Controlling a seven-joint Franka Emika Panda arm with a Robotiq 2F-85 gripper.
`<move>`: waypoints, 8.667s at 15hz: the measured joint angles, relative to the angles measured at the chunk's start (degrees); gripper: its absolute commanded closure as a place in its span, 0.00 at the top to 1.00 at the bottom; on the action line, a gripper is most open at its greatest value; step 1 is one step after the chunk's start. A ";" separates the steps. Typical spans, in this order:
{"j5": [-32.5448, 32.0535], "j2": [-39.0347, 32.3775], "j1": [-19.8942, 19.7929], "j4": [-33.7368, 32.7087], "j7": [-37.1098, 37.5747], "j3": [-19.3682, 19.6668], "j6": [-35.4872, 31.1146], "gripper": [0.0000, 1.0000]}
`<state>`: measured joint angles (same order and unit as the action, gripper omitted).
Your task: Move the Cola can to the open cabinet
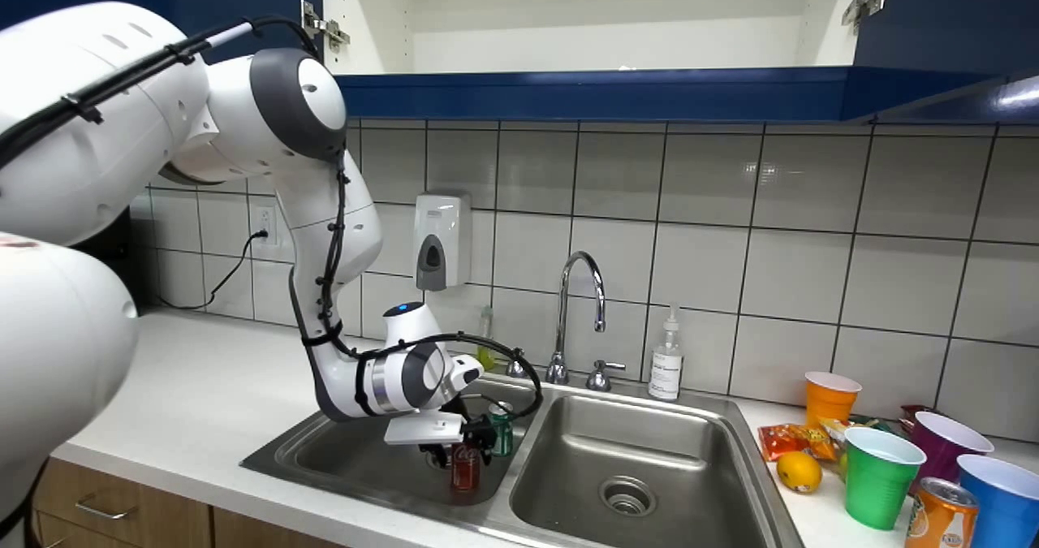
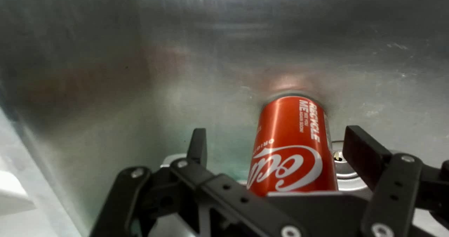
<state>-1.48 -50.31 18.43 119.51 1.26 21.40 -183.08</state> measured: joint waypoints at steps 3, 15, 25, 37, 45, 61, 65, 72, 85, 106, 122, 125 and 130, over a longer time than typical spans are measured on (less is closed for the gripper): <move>0.13 -0.76 0.60 -0.97 0.51 0.49 0.00 1.00; 0.37 -2.61 1.90 -3.28 1.26 1.75 0.00 1.00; 0.42 -3.33 2.65 -4.25 2.21 2.00 0.00 1.00; 1.44 -4.08 4.01 -4.57 2.65 3.20 0.00 1.00; 1.72 -4.55 4.30 -5.11 2.72 3.26 0.00 0.45; 1.61 -4.45 3.86 -5.45 2.77 2.91 0.27 0.41; 1.29 -3.96 3.09 -5.36 2.31 2.47 1.01 0.41; -1.22 -1.82 0.21 -4.66 0.81 0.76 3.16 0.41; -3.65 2.50 -2.71 -3.82 -0.60 -1.75 4.36 0.41; -8.24 18.15 -9.70 0.49 -5.76 -9.13 13.69 0.41; -4.86 36.70 -19.22 14.54 -13.67 -19.96 27.61 0.41; -2.21 40.41 -19.23 17.25 -14.89 -20.72 30.40 0.41; 1.44 46.21 -19.23 20.72 -16.86 -21.42 34.81 0.41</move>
<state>-0.04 -4.10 -0.80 140.23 -15.60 -0.01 -148.27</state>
